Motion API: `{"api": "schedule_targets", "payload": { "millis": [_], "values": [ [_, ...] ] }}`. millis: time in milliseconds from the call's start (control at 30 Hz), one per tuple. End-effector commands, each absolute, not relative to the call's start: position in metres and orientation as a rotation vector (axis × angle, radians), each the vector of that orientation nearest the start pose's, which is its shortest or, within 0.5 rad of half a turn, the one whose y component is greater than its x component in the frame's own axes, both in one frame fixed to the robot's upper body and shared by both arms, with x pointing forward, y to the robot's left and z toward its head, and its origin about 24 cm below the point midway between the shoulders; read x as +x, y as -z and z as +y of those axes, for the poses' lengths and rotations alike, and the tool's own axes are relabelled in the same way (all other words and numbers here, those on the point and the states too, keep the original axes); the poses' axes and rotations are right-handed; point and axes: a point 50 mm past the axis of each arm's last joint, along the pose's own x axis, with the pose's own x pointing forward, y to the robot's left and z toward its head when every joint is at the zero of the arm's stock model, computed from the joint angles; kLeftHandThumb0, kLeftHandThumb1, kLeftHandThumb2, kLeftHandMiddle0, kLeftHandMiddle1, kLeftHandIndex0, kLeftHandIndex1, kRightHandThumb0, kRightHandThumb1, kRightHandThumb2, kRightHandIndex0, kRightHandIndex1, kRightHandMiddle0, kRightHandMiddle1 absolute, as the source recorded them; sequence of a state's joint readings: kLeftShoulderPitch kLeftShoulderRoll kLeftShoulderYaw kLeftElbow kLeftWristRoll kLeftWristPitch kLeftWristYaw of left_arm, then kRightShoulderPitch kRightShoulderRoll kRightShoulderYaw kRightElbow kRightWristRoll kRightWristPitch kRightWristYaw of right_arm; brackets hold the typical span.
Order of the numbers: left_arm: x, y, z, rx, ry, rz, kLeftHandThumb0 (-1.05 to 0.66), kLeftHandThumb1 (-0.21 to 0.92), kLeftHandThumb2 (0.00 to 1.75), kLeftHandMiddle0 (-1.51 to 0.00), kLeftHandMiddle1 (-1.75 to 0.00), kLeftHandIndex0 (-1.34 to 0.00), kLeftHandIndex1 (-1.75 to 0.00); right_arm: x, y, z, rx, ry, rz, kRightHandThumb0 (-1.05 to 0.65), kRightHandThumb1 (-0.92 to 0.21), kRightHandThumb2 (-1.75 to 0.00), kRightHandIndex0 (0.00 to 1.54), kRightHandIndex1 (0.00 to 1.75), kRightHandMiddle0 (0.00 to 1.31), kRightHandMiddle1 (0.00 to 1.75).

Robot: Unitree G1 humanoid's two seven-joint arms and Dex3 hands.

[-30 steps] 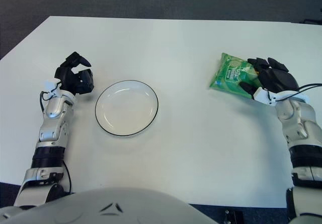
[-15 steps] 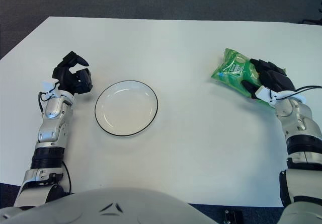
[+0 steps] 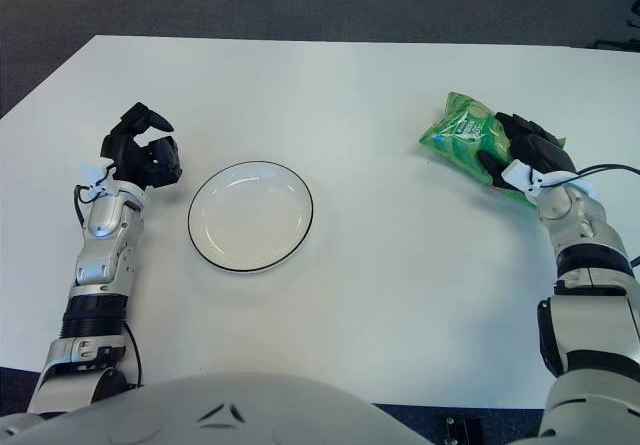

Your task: Put the snack into the plate.

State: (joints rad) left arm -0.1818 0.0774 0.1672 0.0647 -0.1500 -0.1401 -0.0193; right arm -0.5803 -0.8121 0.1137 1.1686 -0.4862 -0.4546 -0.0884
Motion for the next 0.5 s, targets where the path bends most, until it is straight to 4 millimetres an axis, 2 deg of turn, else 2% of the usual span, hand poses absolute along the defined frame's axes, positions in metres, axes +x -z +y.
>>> {"api": "schedule_targets", "payload": {
  "millis": [0, 33, 67, 100, 167, 200, 233, 267, 300, 400, 467],
  "values": [
    [0.2764, -0.0773, 0.1929, -0.112, -0.133, -0.233, -0.52, 0.22, 1.44, -1.32, -1.75, -0.70, -1.75, 0.2798, -0.0227, -0.3532, -1.177, -0.047, 0.422, -0.97, -0.92, -0.81, 0.02, 0.46, 0.00, 0.70],
    [0.2762, -0.0773, 0.1930, -0.112, -0.134, -0.233, -0.52, 0.22, 1.44, -1.32, -1.75, -0.70, -1.75, 0.2802, -0.0231, -0.3523, -1.204, -0.037, 0.400, -0.93, -0.92, -0.72, 0.01, 0.55, 0.00, 0.76],
    [0.2762, -0.0774, 0.1931, -0.111, -0.134, -0.234, -0.52, 0.22, 1.44, -1.32, -1.75, -0.70, -1.75, 0.2804, -0.0234, -0.3517, -1.223, -0.030, 0.385, -0.88, -0.88, -0.72, 0.01, 0.72, 0.00, 0.87],
    [0.2761, -0.0774, 0.1932, -0.111, -0.134, -0.234, -0.52, 0.22, 1.44, -1.32, -1.75, -0.70, -1.75, 0.2806, -0.0238, -0.3511, -1.252, -0.018, 0.366, -0.81, -0.79, -0.77, 0.01, 0.99, 0.00, 1.05],
    [0.2760, -0.0774, 0.1933, -0.110, -0.133, -0.235, -0.52, 0.22, 1.44, -1.32, -1.75, -0.70, -1.75, 0.2811, -0.0247, -0.3504, -1.293, 0.003, 0.337, -0.60, -0.74, -0.80, 0.09, 1.36, 0.16, 1.39],
    [0.2760, -0.0774, 0.1934, -0.110, -0.133, -0.235, -0.52, 0.22, 1.44, -1.32, -1.75, -0.70, -1.75, 0.2814, -0.0251, -0.3501, -1.308, 0.011, 0.326, -0.39, -0.58, -0.97, 0.29, 1.42, 0.28, 1.52],
    [0.2760, -0.0773, 0.1933, -0.110, -0.132, -0.234, -0.52, 0.22, 1.44, -1.32, -1.75, -0.70, -1.75, 0.2825, -0.0269, -0.3495, -1.318, 0.026, 0.306, -0.31, -0.51, -1.04, 0.37, 1.44, 0.33, 1.56],
    [0.2759, -0.0773, 0.1933, -0.110, -0.131, -0.234, -0.52, 0.22, 1.44, -1.32, -1.75, -0.70, -1.75, 0.2832, -0.0282, -0.3491, -1.324, 0.036, 0.291, -0.20, -0.35, -1.21, 0.53, 1.44, 0.47, 1.63],
    [0.2759, -0.0772, 0.1932, -0.110, -0.131, -0.234, -0.52, 0.22, 1.44, -1.32, -1.75, -0.70, -1.75, 0.2843, -0.0302, -0.3484, -1.326, 0.048, 0.270, -0.13, -0.24, -1.32, 0.64, 1.43, 0.56, 1.67],
    [0.2760, -0.0772, 0.1931, -0.110, -0.130, -0.233, -0.52, 0.22, 1.44, -1.32, -1.75, -0.70, -1.75, 0.2853, -0.0318, -0.3469, -1.321, 0.108, 0.228, -0.04, -0.05, -1.51, 0.81, 1.43, 0.70, 1.72],
    [0.2760, -0.0772, 0.1929, -0.112, -0.129, -0.234, -0.52, 0.22, 1.44, -1.32, -1.75, -0.70, -1.75, 0.2848, -0.0318, -0.3466, -1.298, 0.176, 0.199, -0.02, 0.00, -1.57, 0.86, 1.44, 0.73, 1.73]
  ]
}}
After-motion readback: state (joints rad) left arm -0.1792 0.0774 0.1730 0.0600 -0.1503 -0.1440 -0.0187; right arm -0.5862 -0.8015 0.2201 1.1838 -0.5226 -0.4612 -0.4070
